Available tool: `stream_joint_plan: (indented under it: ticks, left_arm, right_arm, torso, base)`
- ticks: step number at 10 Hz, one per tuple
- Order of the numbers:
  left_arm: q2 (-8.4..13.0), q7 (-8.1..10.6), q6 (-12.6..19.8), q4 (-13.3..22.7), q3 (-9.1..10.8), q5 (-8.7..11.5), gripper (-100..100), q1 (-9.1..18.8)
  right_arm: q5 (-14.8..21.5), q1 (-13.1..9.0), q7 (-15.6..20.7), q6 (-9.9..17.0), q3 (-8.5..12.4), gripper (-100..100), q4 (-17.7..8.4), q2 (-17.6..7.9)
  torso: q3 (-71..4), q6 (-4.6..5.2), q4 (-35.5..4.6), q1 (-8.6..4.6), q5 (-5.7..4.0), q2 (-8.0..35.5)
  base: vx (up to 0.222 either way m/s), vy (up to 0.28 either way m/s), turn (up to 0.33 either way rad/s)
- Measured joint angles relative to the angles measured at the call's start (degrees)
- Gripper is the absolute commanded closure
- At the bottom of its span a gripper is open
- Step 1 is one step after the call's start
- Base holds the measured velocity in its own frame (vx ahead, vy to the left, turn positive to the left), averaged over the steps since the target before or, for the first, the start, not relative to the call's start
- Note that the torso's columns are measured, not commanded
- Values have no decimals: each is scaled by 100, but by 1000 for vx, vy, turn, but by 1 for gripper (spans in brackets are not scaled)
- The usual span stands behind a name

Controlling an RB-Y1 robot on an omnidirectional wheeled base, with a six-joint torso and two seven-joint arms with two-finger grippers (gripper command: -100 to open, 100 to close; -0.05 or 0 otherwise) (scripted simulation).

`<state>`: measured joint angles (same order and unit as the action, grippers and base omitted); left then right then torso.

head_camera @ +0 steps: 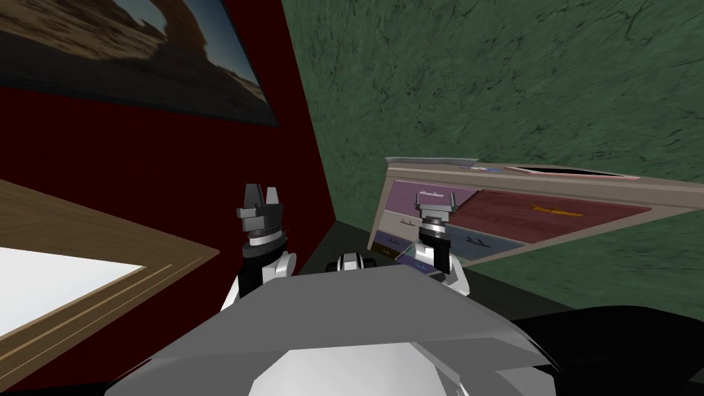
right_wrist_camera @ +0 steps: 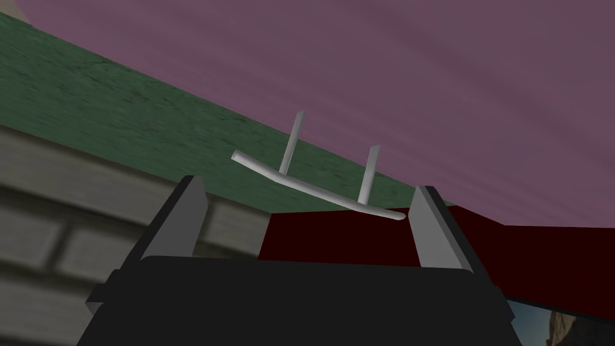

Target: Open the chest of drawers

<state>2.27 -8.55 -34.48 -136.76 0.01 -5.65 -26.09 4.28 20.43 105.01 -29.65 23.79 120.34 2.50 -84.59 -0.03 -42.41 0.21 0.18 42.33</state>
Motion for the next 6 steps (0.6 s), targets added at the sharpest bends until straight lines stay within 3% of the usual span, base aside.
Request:
stream_joint_plan:
  ticks: [2, 3, 6]
  left_arm:
    - [0, 0, 0, 0, 0, 0, 0, 0]
    - [0, 0, 0, 0, 0, 0, 0, -1]
    - [0, 0, -1, -1, 0, 0, 0, -3]
  right_arm:
    - [-41, -203, 221, 199, 44, -100, -21, 38]
    - [-41, -209, 245, 220, 44, 100, -33, 37]
    - [31, 100, -42, -43, -46, 100, -1, -6]
  torso:
    - [5, -4, -6, 12, 8, 9]
    - [4, 7, -1, 8, 2, 3]
    - [23, 26, -21, -39, -11, 36]
  base:
    - [-54, -24, 82]
    - [50, 26, -153]
    - [105, 42, -167]
